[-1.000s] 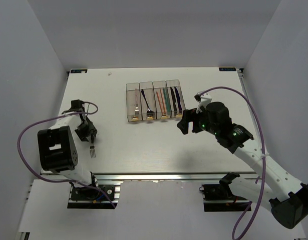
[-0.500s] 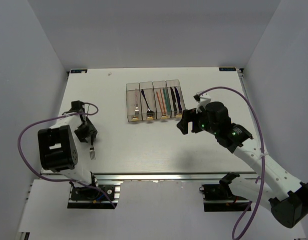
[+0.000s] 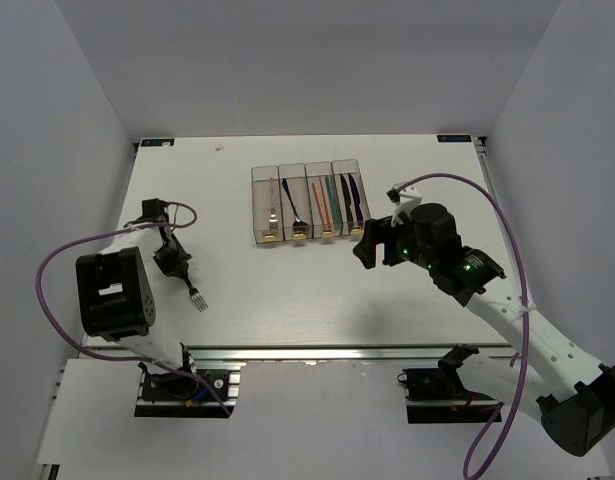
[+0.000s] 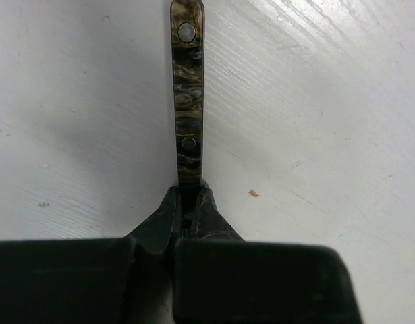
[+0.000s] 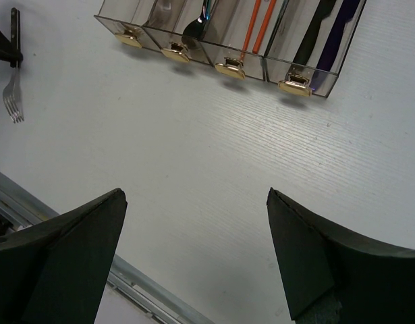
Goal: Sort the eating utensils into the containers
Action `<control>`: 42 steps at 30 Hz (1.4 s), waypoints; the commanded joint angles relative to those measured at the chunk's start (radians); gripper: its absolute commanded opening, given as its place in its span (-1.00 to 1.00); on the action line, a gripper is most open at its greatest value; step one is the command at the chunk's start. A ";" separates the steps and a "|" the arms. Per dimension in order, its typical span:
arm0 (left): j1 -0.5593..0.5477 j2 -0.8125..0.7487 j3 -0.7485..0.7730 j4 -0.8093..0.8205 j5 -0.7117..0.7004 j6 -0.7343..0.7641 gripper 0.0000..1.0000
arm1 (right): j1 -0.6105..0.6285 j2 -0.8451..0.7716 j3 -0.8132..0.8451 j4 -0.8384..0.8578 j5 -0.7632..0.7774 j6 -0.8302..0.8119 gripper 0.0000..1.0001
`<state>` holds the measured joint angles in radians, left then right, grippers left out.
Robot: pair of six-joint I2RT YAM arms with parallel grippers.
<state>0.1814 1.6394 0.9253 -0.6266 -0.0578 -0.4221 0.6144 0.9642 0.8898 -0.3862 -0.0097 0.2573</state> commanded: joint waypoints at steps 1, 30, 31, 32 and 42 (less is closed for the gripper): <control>-0.002 0.037 -0.042 0.025 0.029 -0.009 -1.00 | -0.007 -0.018 0.023 0.036 0.005 -0.012 0.79; -0.468 0.321 0.811 0.140 0.141 0.037 -1.00 | -0.033 -0.005 0.127 -0.072 0.182 0.023 0.79; -0.470 0.332 0.820 0.127 0.139 0.045 -1.00 | -0.031 -0.002 0.127 -0.072 0.182 0.020 0.79; -0.470 0.338 0.823 0.130 0.145 0.045 -1.00 | -0.031 0.002 0.127 -0.074 0.183 0.019 0.79; -0.482 0.336 0.736 0.185 0.147 0.031 -0.92 | -0.031 0.024 0.132 -0.066 0.178 0.013 0.79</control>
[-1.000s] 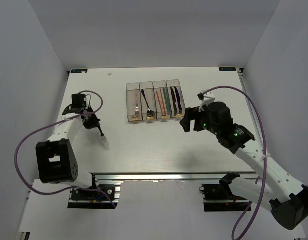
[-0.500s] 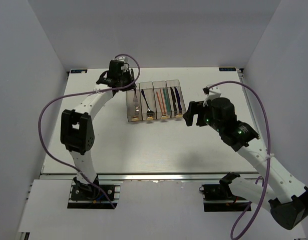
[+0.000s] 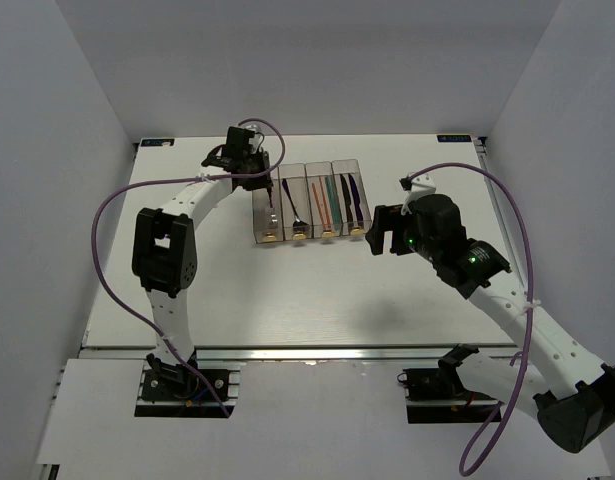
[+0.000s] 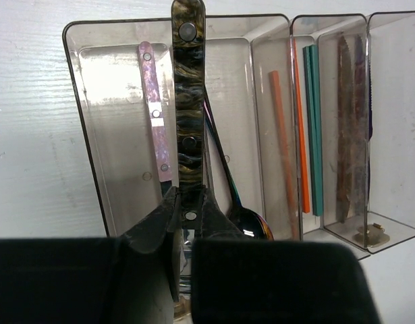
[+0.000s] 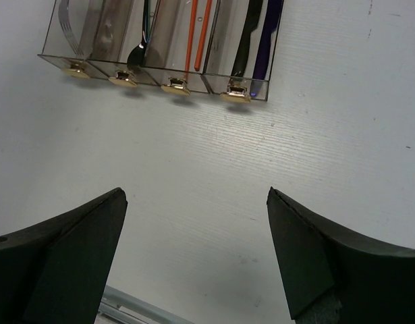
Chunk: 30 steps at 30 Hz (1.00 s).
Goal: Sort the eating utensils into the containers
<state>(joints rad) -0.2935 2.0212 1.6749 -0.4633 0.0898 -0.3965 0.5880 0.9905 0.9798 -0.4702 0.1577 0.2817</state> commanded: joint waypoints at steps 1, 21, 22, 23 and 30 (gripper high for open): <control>-0.007 -0.045 -0.021 0.023 -0.007 0.005 -0.83 | -0.005 -0.003 0.042 0.016 0.011 -0.012 0.79; -0.007 -0.291 -0.051 -0.098 -0.261 -0.048 0.96 | -0.005 -0.004 0.080 -0.007 0.069 -0.009 0.79; -0.006 -0.376 -0.082 -0.103 -0.294 -0.054 0.96 | -0.007 -0.031 0.077 0.001 0.080 -0.006 0.79; -0.006 -0.422 -0.119 -0.106 -0.330 -0.056 0.96 | -0.005 -0.045 0.080 0.002 0.101 -0.003 0.79; -0.006 -0.840 -0.397 -0.182 -0.700 -0.074 0.96 | -0.005 -0.108 0.177 -0.129 0.233 -0.006 0.79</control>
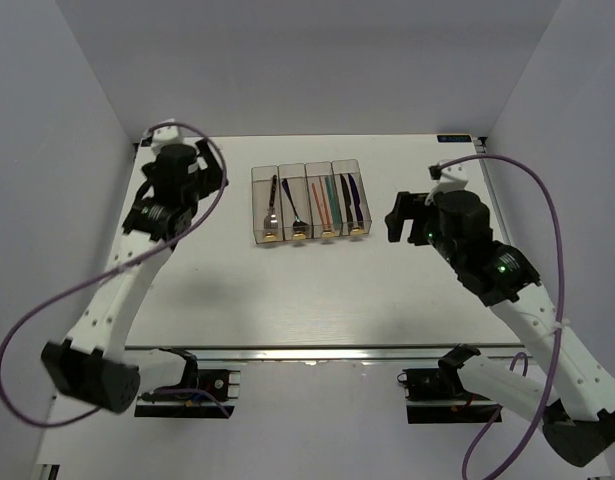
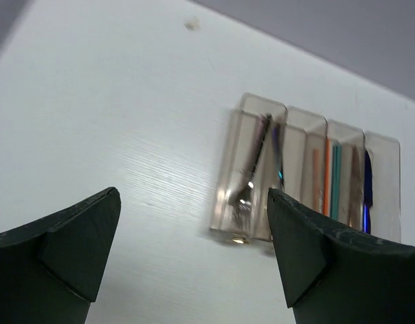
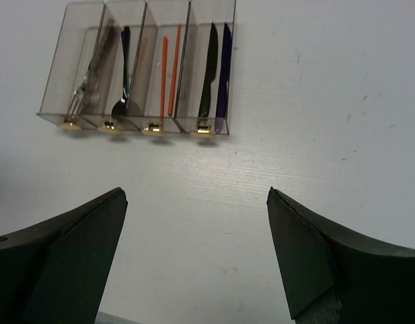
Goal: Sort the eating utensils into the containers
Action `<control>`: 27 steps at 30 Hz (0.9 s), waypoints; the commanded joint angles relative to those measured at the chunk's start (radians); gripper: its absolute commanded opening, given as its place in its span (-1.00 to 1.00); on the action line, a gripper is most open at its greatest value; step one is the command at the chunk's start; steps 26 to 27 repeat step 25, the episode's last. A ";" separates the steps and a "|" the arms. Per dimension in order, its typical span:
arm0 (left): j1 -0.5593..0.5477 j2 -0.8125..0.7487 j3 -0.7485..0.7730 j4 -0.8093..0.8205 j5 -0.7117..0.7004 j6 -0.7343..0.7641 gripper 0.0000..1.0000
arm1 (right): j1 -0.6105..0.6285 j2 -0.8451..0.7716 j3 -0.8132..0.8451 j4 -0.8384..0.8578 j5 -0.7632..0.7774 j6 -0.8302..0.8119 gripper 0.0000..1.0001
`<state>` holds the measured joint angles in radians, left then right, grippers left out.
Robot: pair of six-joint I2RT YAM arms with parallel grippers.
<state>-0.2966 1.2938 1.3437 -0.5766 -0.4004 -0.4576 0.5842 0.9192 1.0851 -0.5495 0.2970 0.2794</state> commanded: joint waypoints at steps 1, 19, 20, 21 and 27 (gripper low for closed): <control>-0.001 -0.154 -0.113 -0.075 -0.233 -0.006 0.96 | -0.003 -0.057 0.078 -0.064 0.106 -0.002 0.79; -0.001 -0.653 -0.419 -0.163 -0.336 0.002 0.96 | -0.001 -0.275 -0.005 -0.168 0.232 0.032 0.79; -0.003 -0.651 -0.417 -0.164 -0.333 0.000 0.96 | -0.003 -0.275 -0.013 -0.165 0.223 0.038 0.79; -0.001 -0.650 -0.414 -0.164 -0.331 0.000 0.96 | -0.001 -0.272 -0.016 -0.162 0.223 0.041 0.79; -0.003 -0.634 -0.411 -0.166 -0.321 0.002 0.96 | -0.001 -0.257 -0.027 -0.158 0.217 0.052 0.79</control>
